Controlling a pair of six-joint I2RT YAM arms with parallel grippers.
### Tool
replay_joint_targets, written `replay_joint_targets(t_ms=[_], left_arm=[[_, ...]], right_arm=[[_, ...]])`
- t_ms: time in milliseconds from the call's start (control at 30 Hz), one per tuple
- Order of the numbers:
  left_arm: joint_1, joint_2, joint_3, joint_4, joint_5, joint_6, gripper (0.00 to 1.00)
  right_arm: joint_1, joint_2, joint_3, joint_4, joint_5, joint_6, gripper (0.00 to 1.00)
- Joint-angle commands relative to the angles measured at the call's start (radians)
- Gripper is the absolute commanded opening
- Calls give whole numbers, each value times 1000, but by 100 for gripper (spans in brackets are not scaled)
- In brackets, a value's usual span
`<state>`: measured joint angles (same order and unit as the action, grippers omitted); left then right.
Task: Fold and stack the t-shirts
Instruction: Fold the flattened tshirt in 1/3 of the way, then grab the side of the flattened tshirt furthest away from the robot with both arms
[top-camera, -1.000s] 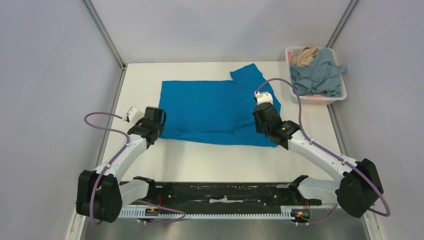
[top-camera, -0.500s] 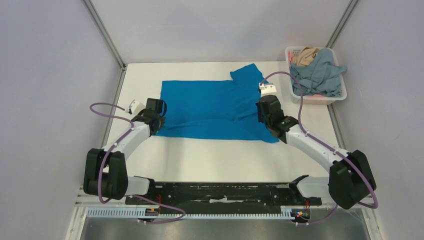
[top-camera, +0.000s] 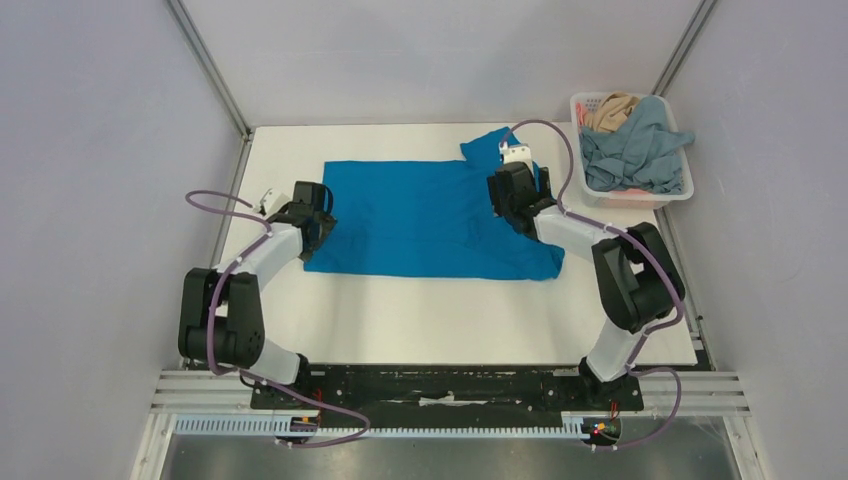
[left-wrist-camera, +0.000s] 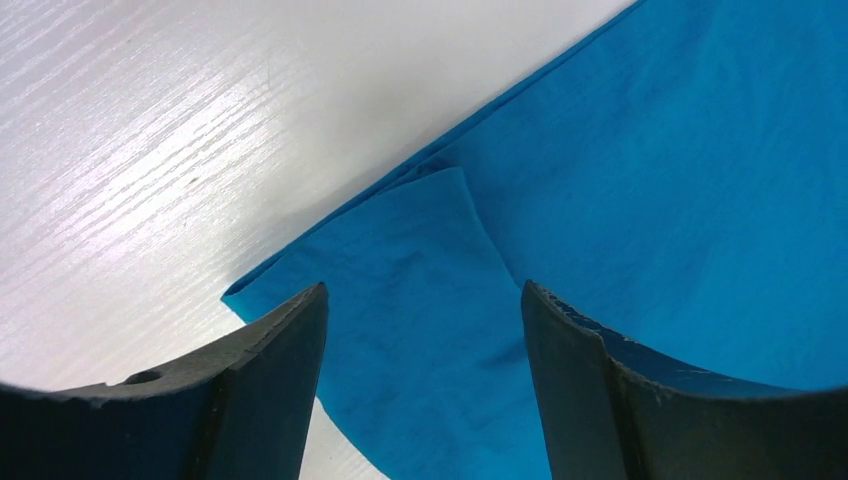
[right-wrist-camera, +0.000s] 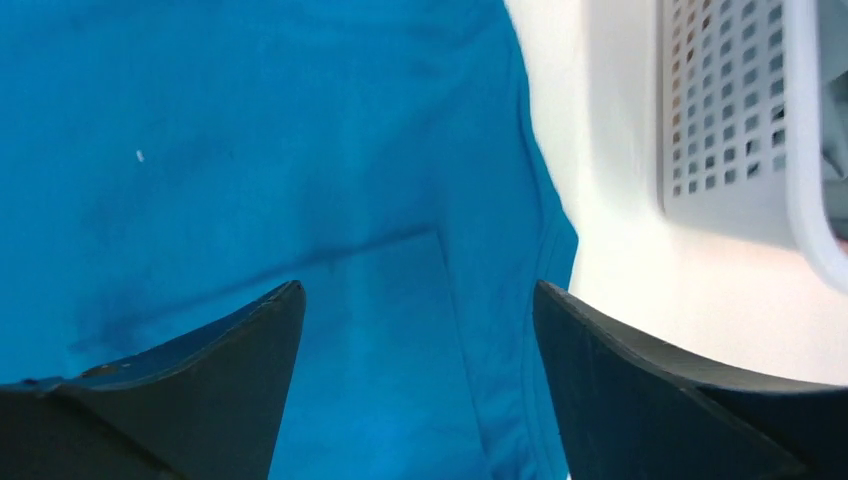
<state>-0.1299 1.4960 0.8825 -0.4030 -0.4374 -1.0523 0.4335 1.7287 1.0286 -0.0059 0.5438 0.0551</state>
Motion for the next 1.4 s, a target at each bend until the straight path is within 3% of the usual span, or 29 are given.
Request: replay_joint_targets(t_ms=[0,100,200,300,367,433,600,733,867,967,1367], left_arm=[[4,-58,60,-28,13,71,78],[4,-72,57,-7,97,128,79],[3,-41,54,71,291,187,80],[-13,34,59,133,459,218,82],[-17,81,59,139,484,218,82],[-17,118,55,140,484,224,83],[-4,188,58,113,407,229,83],[-2,214,49,110,451,236,83],[-5,191,-4,96,486,235,83],[-12,138,-84,102,511,221,83],[-54,-297,-437,31,507,144,83]], right_arm=[[-1,10,112,-32,75,81,95],[-1,-61,45,-64,35,120,98],[-1,-167,-73,-97,-92,186,98],[1,-276,-235,-22,-378,229,98],[1,-331,-337,79,-536,247,98],[0,-341,-374,69,-608,255,98],[-47,-288,-401,46,-505,277,98],[-81,-260,-422,28,-423,294,98],[-81,-351,-507,9,-462,304,98],[-81,-449,-613,8,-497,291,98],[-79,-907,-803,-413,-537,336,98]])
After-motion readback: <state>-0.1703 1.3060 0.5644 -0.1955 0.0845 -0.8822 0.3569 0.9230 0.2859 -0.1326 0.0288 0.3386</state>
